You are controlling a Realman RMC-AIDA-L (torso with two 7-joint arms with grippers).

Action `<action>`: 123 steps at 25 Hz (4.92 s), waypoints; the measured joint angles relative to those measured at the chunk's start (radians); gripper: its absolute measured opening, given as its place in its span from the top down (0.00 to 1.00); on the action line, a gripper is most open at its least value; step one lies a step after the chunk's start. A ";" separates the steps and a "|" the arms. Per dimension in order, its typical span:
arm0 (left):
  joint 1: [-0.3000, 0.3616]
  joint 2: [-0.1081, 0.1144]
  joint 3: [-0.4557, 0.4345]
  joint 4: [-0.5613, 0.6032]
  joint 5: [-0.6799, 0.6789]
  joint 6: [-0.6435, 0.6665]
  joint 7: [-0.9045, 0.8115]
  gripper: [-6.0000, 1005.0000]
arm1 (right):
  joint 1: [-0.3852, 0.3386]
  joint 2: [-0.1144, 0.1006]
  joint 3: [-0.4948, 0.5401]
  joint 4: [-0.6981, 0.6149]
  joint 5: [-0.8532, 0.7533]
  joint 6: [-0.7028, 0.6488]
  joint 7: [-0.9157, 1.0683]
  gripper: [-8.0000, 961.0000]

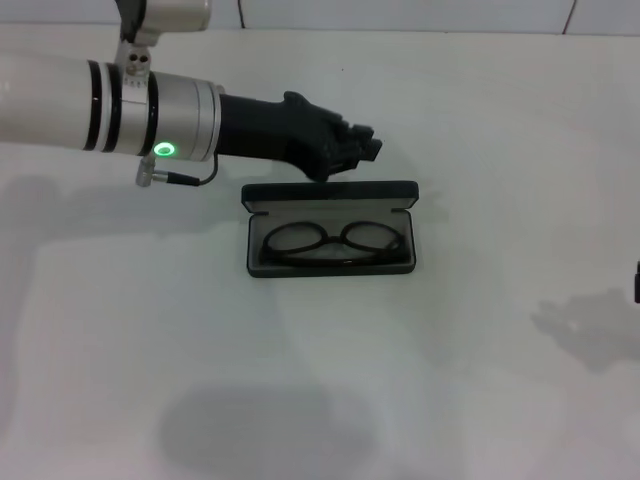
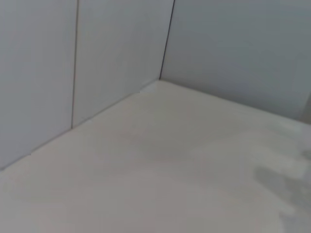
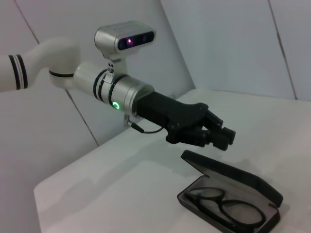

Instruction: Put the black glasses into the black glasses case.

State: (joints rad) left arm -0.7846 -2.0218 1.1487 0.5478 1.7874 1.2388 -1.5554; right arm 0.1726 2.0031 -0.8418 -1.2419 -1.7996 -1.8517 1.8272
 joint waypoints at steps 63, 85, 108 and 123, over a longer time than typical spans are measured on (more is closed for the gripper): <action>-0.018 -0.016 0.078 0.000 0.191 0.120 -0.008 0.82 | 0.101 0.004 -0.011 0.169 -0.072 0.052 -0.071 0.86; 0.042 -0.036 0.069 0.118 0.136 0.211 0.018 0.82 | 0.092 0.005 -0.005 0.186 -0.070 0.032 -0.099 0.86; 0.372 0.029 -0.138 0.376 -0.299 0.733 0.119 0.44 | 0.260 0.024 -0.241 0.385 0.374 -0.037 -0.539 0.45; 0.408 0.046 -0.157 0.314 -0.276 0.731 0.211 0.33 | 0.311 0.025 -0.364 0.389 0.403 0.043 -0.549 0.08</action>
State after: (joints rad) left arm -0.3768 -1.9757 0.9917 0.8622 1.5117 1.9694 -1.3441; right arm 0.4840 2.0278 -1.2057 -0.8527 -1.3967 -1.8085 1.2780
